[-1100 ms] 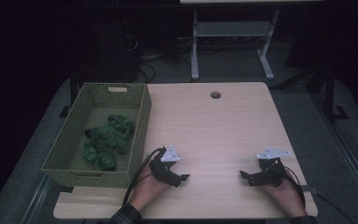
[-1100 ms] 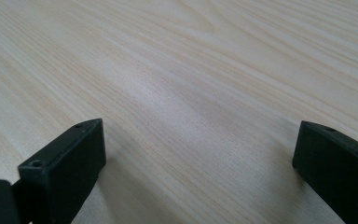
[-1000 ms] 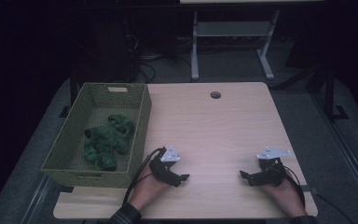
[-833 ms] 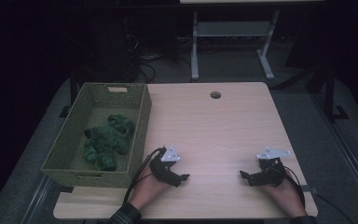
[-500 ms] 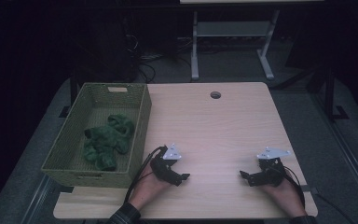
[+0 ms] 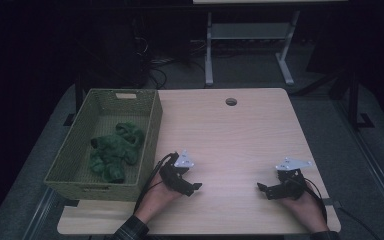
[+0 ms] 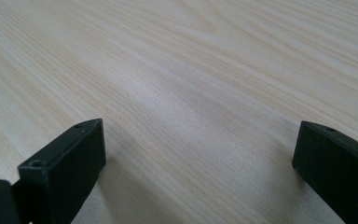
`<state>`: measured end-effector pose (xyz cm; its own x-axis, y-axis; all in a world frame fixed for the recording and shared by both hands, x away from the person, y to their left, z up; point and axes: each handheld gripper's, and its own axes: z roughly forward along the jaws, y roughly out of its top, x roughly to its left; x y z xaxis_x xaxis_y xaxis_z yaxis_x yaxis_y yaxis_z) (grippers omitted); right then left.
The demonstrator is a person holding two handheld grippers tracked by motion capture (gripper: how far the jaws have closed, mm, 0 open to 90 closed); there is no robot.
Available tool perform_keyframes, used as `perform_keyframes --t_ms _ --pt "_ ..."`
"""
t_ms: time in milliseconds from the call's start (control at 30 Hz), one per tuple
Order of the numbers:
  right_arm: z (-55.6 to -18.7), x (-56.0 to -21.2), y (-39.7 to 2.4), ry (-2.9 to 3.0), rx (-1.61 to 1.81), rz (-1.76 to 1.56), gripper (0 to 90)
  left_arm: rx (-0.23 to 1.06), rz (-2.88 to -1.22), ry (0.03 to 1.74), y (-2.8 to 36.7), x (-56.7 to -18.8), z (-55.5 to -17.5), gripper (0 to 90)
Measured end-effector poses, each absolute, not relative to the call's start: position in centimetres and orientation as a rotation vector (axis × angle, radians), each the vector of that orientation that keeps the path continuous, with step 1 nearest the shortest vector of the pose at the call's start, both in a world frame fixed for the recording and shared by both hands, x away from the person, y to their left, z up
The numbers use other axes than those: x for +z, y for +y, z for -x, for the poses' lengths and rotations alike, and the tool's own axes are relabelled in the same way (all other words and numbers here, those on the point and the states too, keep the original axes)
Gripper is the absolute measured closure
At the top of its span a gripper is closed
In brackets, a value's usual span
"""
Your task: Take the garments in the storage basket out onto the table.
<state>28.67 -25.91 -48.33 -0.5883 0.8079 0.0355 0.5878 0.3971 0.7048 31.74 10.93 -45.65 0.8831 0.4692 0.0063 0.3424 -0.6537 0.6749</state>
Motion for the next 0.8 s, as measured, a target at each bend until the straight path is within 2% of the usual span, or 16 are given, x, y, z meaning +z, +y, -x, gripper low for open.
perform_keyframes --t_ms 800 --pt "-28.7 -48.3 -25.9 2.350 0.996 -1.216 2.1 0.198 -2.424 0.542 10.2 -42.2 -31.8 14.6"
